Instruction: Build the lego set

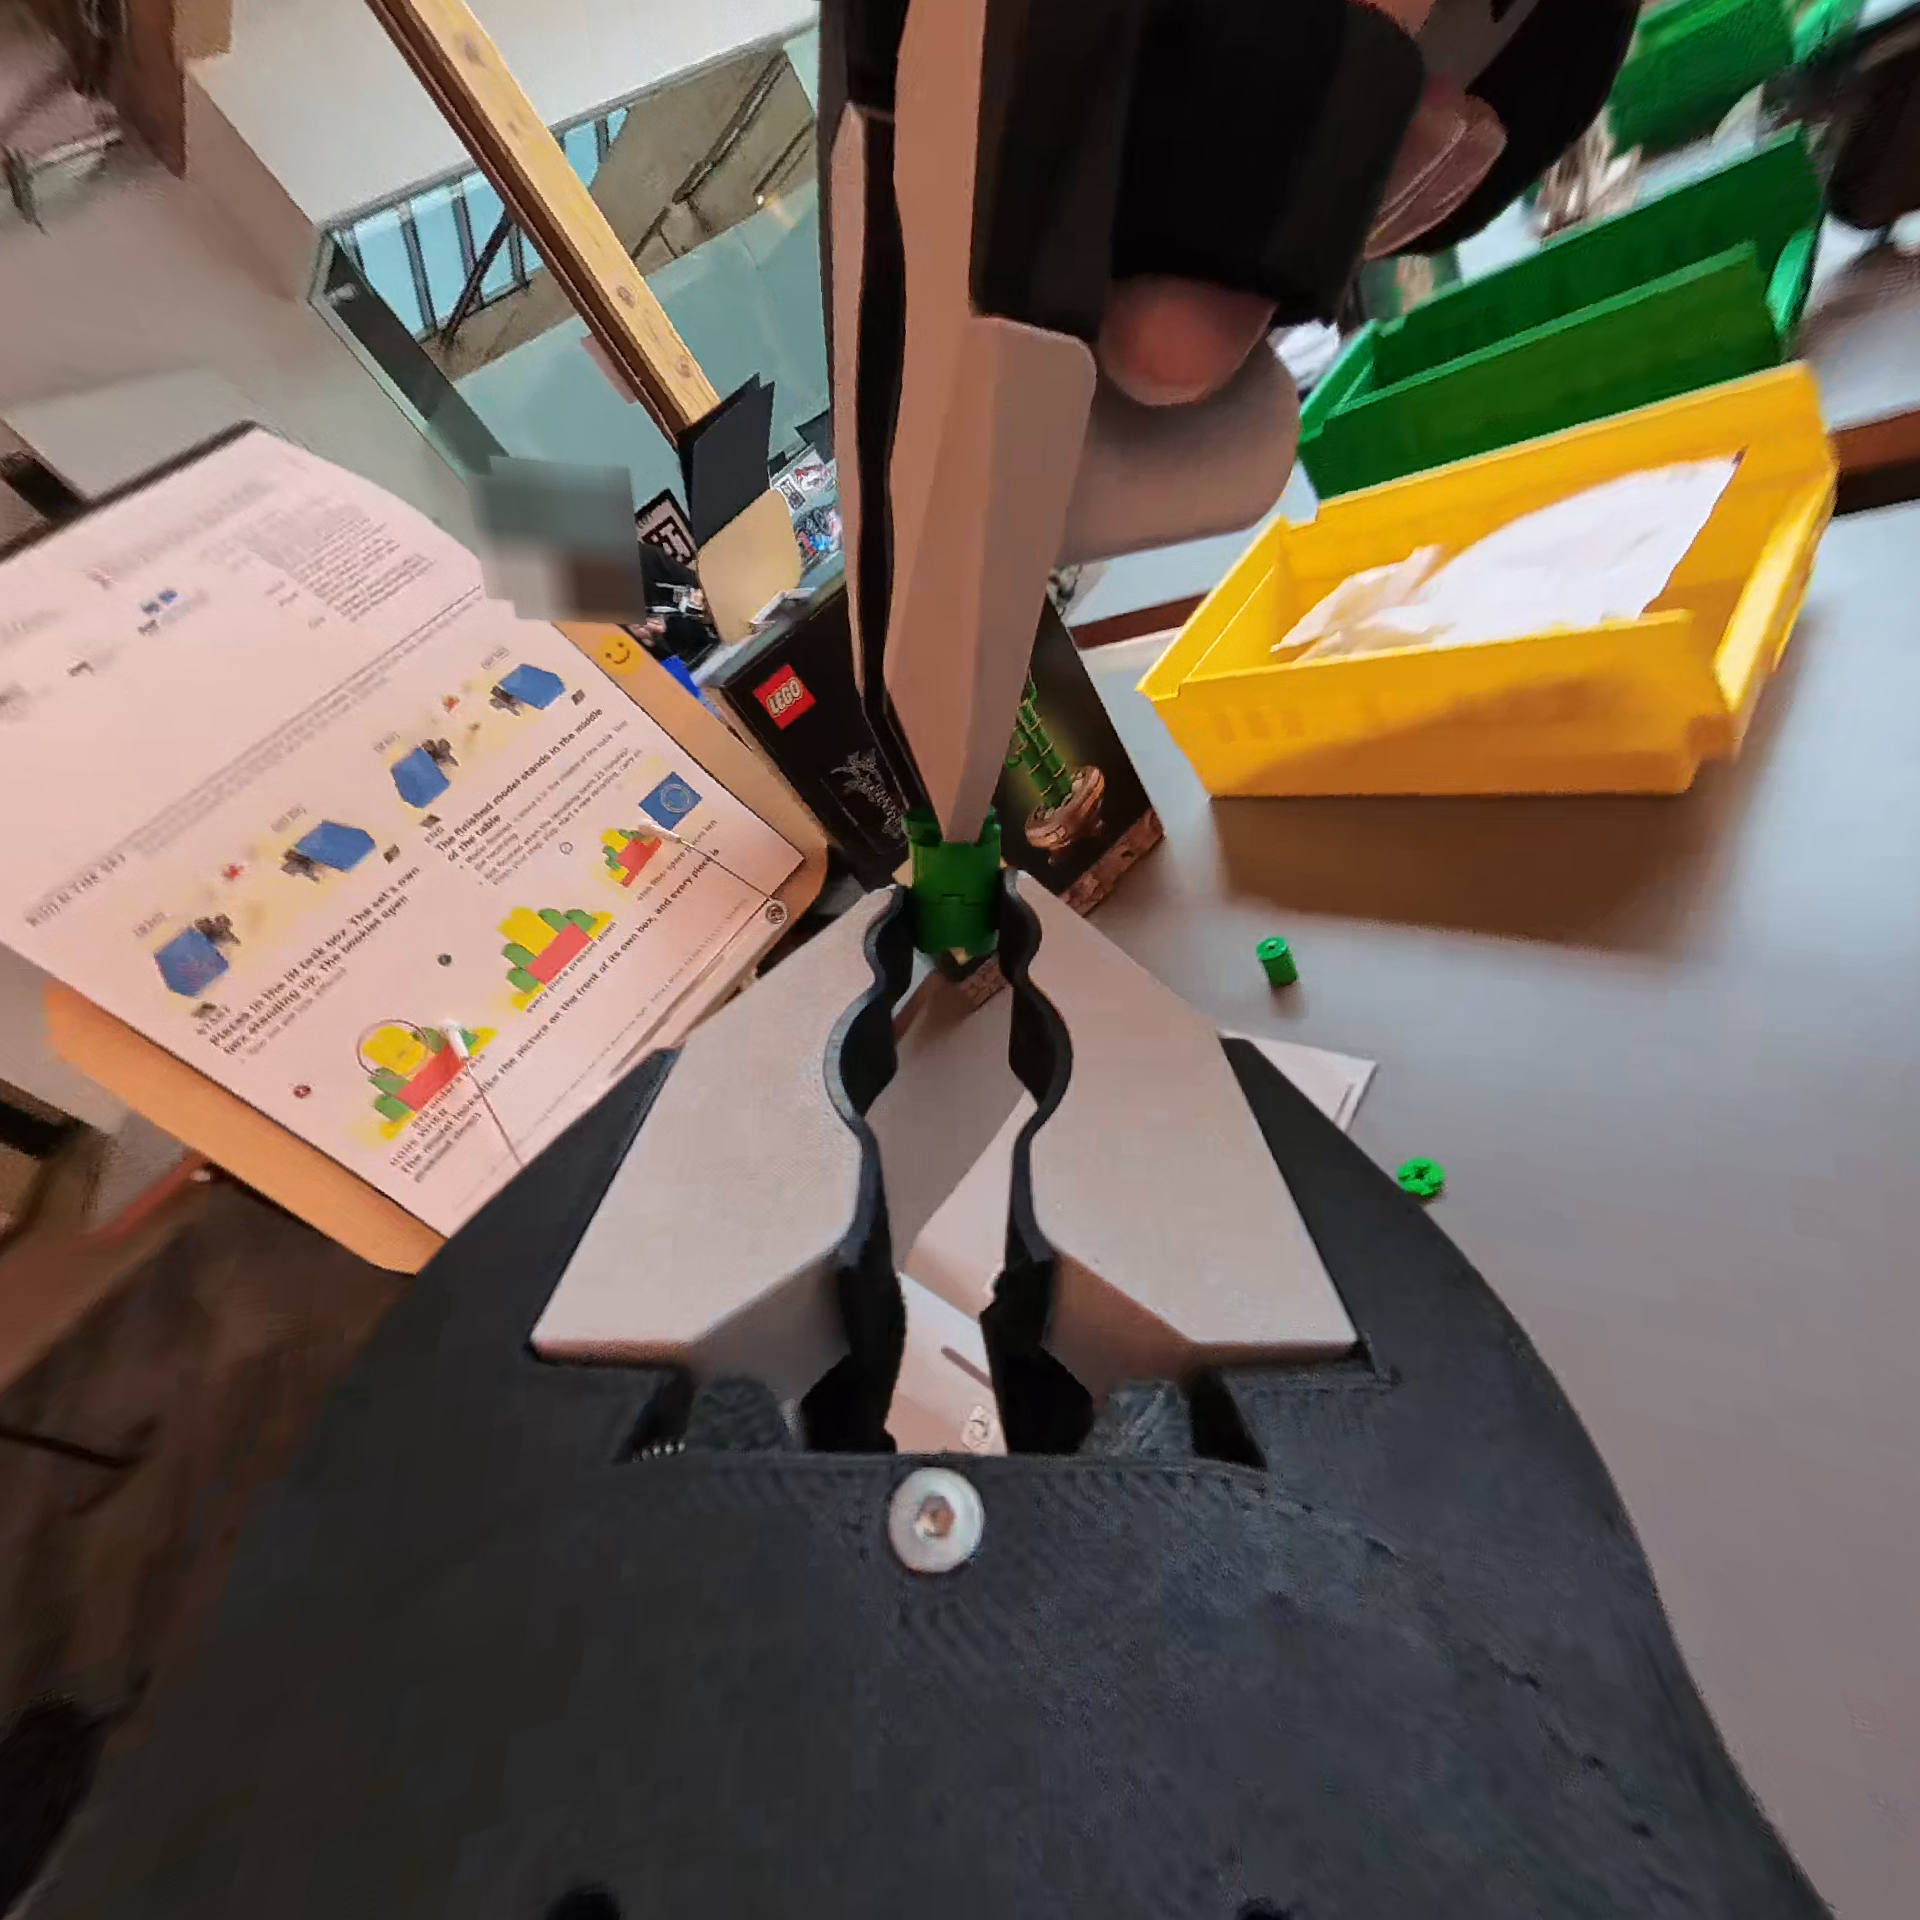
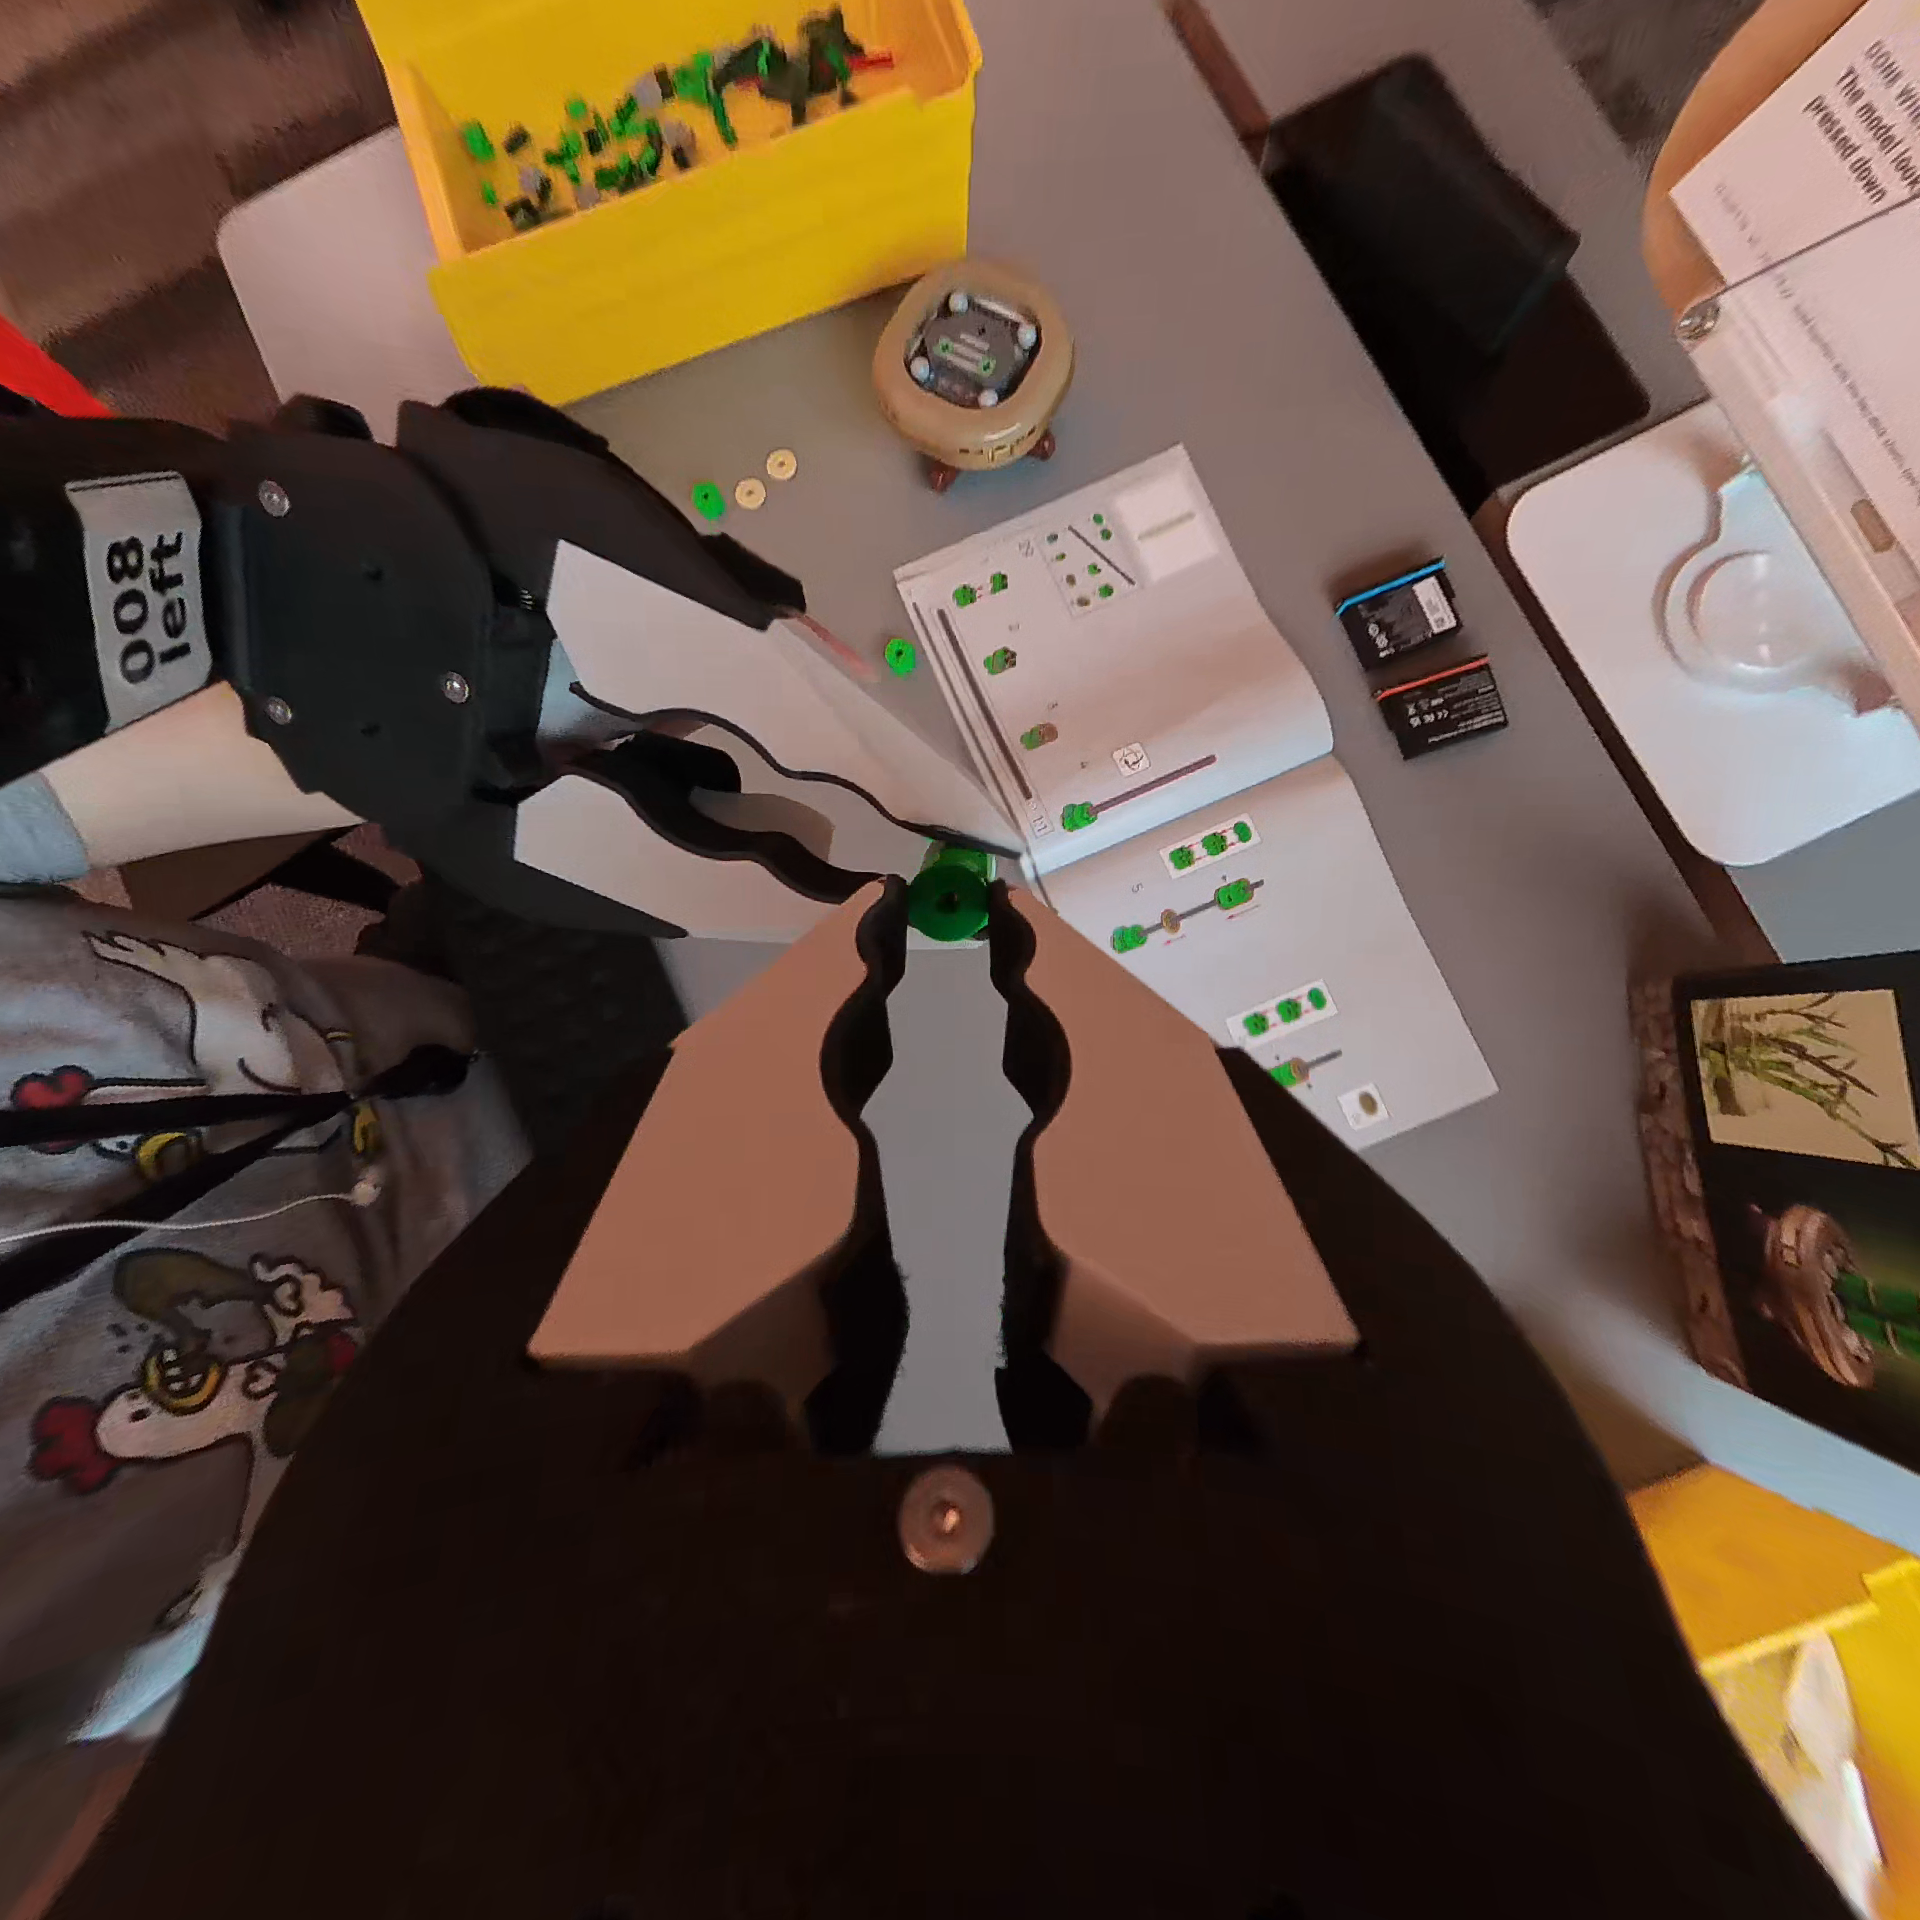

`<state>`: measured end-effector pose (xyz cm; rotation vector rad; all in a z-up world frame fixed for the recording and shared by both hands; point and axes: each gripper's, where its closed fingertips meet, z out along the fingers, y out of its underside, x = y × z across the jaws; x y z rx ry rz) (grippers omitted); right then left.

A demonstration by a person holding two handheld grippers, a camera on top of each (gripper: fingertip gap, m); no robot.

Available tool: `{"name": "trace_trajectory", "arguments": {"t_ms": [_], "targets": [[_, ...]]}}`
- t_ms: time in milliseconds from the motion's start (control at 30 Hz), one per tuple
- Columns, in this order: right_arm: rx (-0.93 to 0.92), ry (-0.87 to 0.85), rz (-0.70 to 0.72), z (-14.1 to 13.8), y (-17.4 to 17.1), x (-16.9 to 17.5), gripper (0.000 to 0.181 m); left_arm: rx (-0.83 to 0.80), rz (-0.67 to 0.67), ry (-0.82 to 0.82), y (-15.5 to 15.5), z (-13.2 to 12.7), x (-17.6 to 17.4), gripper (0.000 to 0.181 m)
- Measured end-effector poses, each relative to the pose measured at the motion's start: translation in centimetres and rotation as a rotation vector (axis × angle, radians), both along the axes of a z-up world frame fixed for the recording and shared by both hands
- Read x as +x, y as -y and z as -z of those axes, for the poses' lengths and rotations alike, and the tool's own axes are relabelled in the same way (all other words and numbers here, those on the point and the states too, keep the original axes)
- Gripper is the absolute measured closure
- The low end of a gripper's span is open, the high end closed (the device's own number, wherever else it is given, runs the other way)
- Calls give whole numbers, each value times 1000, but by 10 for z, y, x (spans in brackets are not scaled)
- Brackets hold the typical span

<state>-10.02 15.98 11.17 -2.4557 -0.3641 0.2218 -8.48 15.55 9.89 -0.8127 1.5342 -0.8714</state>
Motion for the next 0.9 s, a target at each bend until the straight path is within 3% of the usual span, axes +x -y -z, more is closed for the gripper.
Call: {"name": "trace_trajectory", "arguments": {"t_ms": [333, 600, 900], "targets": [[-237, 25, 39, -51, -33, -45, 167, -359, 155, 76, -28, -54, -46, 168], [-281, 137, 112, -69, -51, -62, 167, -346, 90, 161, -49, -74, -63, 168], [-262, 70, 110, -87, -58, -81, 167, -384, 145, 228, -53, -93, -82, 169]]}}
